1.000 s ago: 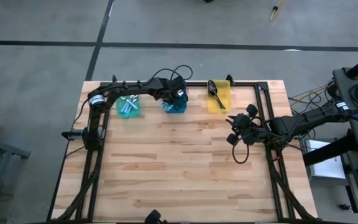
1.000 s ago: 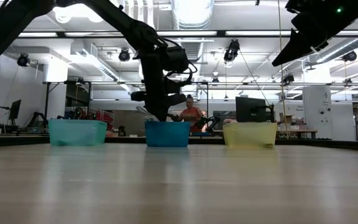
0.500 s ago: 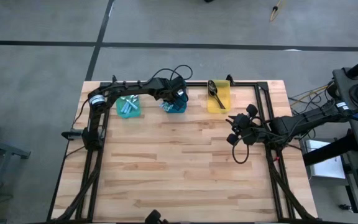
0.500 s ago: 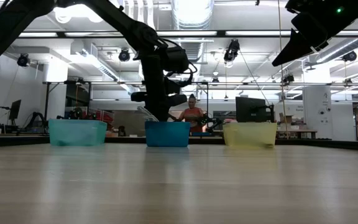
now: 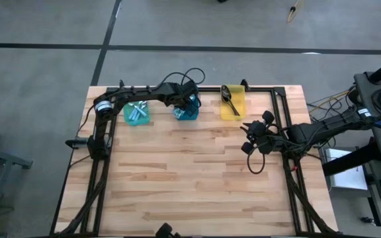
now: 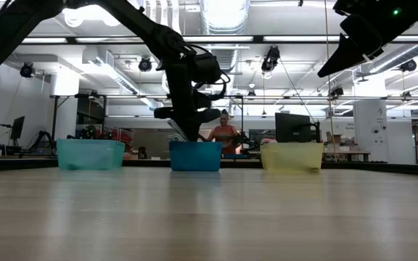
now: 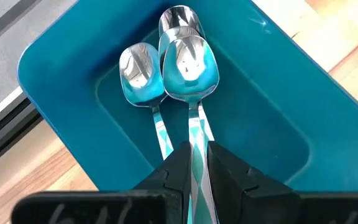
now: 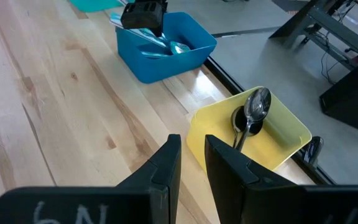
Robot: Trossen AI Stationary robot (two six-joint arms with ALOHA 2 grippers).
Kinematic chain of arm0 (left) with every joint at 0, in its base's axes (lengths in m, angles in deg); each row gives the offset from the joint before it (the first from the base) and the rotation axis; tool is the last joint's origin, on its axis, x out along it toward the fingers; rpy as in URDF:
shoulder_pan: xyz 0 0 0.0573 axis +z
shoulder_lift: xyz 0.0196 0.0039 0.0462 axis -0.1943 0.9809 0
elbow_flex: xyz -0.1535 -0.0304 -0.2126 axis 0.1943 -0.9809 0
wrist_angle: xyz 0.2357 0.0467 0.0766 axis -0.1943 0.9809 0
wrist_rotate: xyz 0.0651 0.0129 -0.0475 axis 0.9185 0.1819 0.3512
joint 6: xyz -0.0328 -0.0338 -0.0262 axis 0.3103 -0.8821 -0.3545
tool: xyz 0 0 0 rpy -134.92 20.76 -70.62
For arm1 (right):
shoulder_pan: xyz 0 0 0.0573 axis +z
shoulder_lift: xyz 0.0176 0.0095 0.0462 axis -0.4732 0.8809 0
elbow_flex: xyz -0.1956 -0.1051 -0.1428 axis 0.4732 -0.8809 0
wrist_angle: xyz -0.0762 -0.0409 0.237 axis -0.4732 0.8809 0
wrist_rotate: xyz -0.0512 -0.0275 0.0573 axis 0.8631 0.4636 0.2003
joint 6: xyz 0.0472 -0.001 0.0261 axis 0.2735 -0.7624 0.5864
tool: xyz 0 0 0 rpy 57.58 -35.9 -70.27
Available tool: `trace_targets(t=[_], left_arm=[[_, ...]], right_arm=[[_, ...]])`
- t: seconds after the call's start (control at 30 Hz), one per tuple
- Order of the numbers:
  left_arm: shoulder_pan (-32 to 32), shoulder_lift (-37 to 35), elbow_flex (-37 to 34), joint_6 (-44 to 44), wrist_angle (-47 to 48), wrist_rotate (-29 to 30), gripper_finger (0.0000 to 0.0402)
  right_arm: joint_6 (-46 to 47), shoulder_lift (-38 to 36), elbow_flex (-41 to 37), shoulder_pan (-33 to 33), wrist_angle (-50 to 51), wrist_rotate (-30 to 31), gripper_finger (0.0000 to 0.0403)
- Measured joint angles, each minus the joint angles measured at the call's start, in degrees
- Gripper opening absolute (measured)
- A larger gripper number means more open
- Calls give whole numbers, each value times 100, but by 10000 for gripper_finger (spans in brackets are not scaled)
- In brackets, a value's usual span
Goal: Sort silverware by color (type)
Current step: Put the white-blue spoon into the blue bin, then return to Home Position
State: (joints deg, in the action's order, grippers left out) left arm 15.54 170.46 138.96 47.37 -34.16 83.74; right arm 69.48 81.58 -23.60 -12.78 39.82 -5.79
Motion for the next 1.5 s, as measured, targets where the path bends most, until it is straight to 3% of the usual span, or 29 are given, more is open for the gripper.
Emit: trace_targets(t=[0.4,0.87,1.17,1.37,1.5], left_arm=[[-4,0,0,-95,-15,0,40],[-266,-329,0,201,209,15,102],[-1743,-1613,-692,611,633,752,106],[-3119,-2873,-2229,1268,-590,707,99],[-3915,-3707,-3391,1200,-1795,701,88]], right_arm=[[0,0,0,0,4,-2,63],[17,0,0,-1,76,-2,63],[-4,2,0,0,-96,-138,63],[-296,2,-17,2,-542,-356,63],[-1028,2,-236,2,-1693,-890,63]])
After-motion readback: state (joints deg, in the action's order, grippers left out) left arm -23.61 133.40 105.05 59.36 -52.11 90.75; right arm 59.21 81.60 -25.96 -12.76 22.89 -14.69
